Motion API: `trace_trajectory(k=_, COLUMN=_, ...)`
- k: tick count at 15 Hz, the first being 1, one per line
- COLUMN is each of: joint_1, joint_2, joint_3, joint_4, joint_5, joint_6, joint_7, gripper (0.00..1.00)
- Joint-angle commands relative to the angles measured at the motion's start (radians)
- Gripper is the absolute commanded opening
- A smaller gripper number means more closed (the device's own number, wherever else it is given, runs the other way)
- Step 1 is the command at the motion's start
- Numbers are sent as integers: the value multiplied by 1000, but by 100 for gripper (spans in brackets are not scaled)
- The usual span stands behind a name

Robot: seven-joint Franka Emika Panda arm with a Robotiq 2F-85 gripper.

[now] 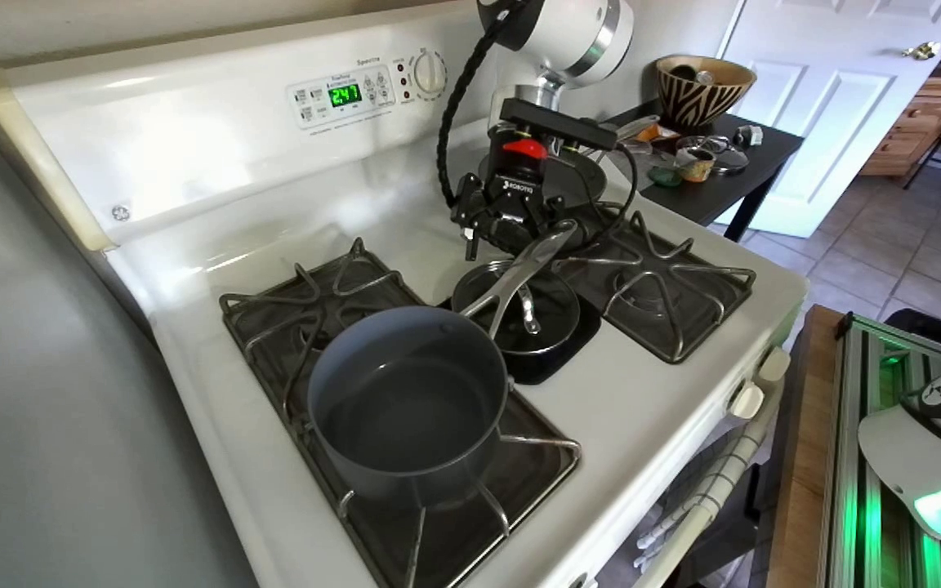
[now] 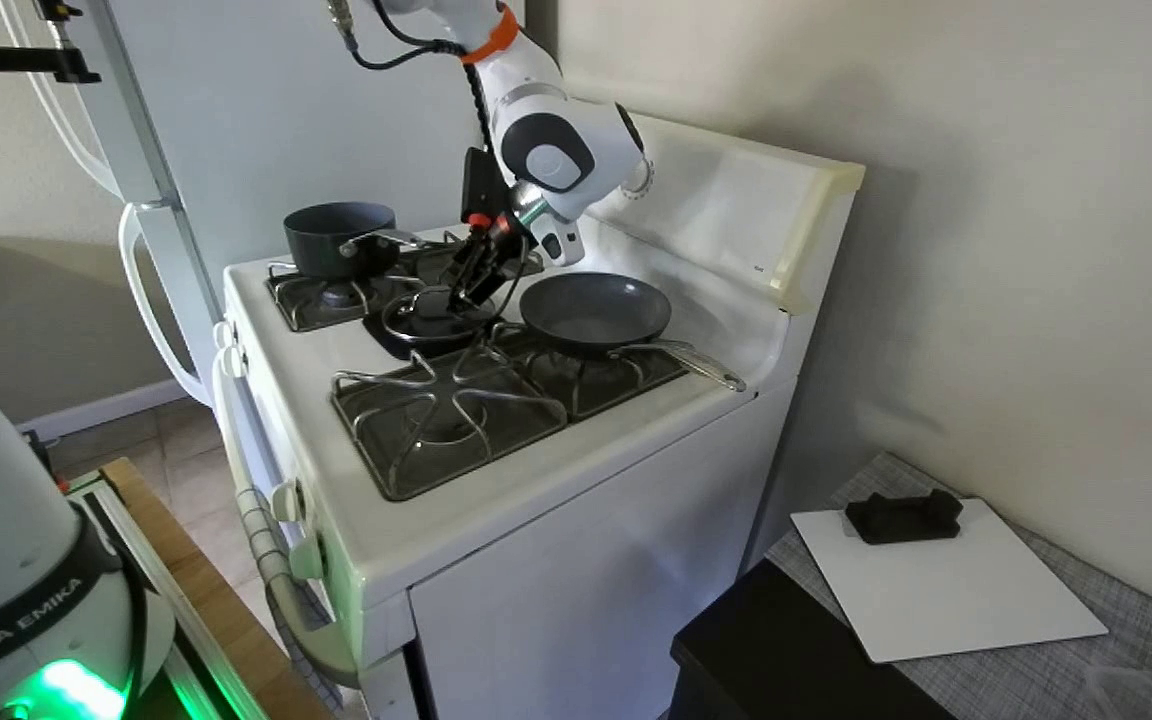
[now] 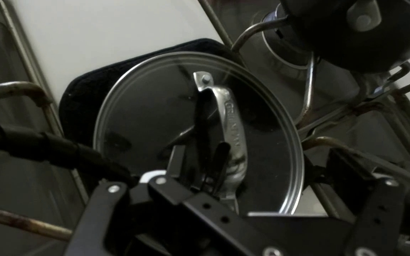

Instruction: Put the glass lid on the pot.

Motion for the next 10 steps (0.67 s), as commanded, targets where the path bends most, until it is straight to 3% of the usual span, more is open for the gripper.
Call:
trace_trajectory(k=1, joint_1=22, joint_2=52, joint_3=3, joint_4=70, joint_5=-72, joint_6=-36, joint_7=76, gripper=87)
trace_trajectory(k=3, joint_1=29, joint_2=67, joint_3=7, joint_4=89, joint_5=-103, joint_6=-44, joint_7=101, gripper=66)
trace_trajectory(k=5, joint_1=34, joint_2=77, joint_3=10, joint_4=102, joint_5=-125, joint_6=-54, joint_7=123, gripper=62)
trace_trajectory(k=6, joint_1=36, joint_2=84, joint_3=11, joint_4=111, joint_5=-134, joint_6=-58, joint_7=133, gripper=67)
trace_trajectory(k=7, joint_1=36, joint_2=88, joint_3=13, joint_4=117, joint_5=-140, joint_6=-63, joint_7=140, gripper=80)
trace_trajectory(k=10, joint_1=36, joint_2=100, joint_3=16, joint_4=141, joint_5=-151, joint_6=-80, joint_7=155, gripper=73)
